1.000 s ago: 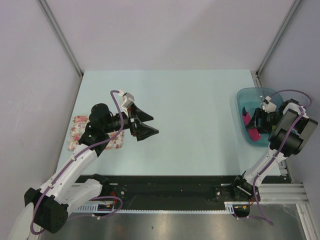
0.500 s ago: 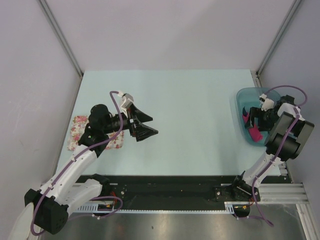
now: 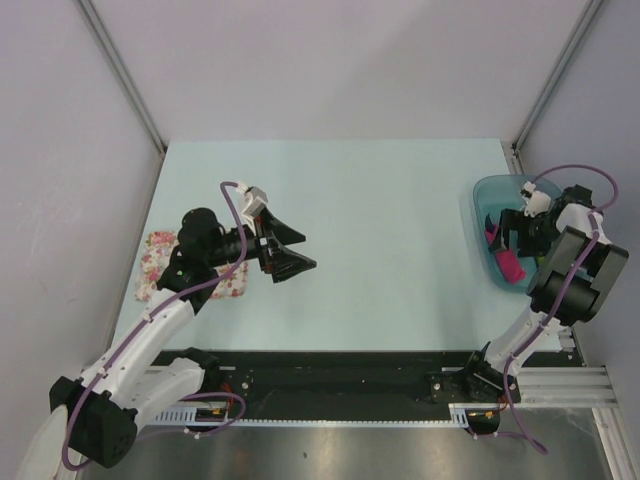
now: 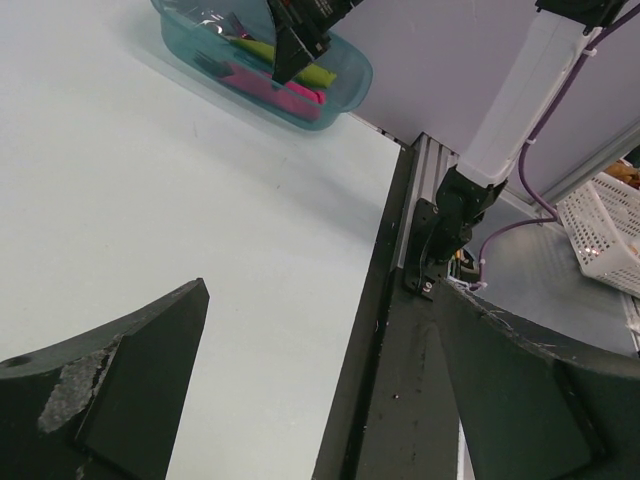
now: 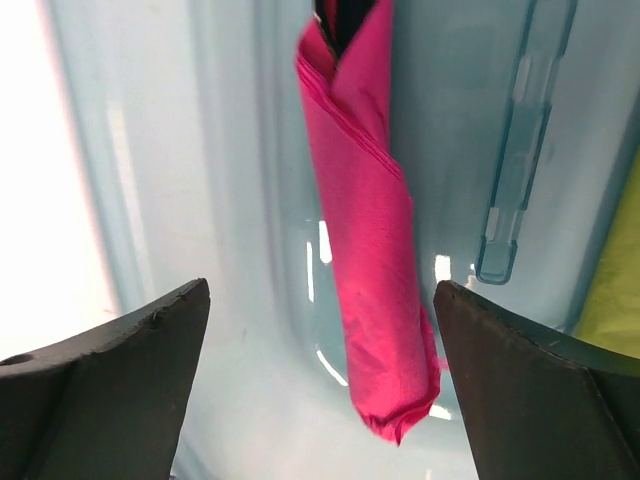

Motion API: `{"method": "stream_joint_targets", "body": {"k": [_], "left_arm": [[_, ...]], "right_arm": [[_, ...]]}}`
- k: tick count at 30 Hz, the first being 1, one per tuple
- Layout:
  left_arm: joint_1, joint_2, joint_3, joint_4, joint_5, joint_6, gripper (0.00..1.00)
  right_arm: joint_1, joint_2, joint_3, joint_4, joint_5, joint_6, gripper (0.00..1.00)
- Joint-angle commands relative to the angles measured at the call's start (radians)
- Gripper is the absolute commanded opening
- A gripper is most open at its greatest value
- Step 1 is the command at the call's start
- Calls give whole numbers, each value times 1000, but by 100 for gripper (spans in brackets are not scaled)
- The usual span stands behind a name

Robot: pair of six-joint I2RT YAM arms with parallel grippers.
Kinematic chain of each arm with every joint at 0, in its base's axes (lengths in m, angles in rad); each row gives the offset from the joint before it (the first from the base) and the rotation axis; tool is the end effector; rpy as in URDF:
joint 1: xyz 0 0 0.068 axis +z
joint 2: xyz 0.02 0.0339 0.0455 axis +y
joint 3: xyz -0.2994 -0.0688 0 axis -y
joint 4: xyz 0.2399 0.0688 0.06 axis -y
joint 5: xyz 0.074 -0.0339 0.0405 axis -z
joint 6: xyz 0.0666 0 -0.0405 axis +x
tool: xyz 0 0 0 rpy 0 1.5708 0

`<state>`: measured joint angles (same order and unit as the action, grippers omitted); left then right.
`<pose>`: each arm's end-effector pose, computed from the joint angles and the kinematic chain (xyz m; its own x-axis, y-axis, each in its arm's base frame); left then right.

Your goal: Place the utensils on the paper napkin and roll it up

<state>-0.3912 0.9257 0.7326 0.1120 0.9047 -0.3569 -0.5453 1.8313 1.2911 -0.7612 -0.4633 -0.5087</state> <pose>0.1665 -0.1253 0.3563 -0.4056 -0.0662 -0.9117 0.8734 0.2661 -0.4079 0.3311 -0.1661 0.2021 -0.8962 0.0341 -0.4423 -0.0850 0.9654 0.2466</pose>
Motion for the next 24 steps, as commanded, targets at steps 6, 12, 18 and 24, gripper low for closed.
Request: {"method": "stream_joint_targets", "body": {"k": [6,12,18,24], "left_arm": [[26,4,51,-66,-32,58,100],[80,77,194,-303,-159,140,100],[190,275,491,-743,-317,242,100],[356,289,551,-857,-386,337,100]], "right_arm": [[5,-121,143,-58,-40,2,100],[76,-205,235,-99,-54,25,100],[300,-293,269,-64,-61,217,100],[644,-368,177,115,41,479,100]]}}
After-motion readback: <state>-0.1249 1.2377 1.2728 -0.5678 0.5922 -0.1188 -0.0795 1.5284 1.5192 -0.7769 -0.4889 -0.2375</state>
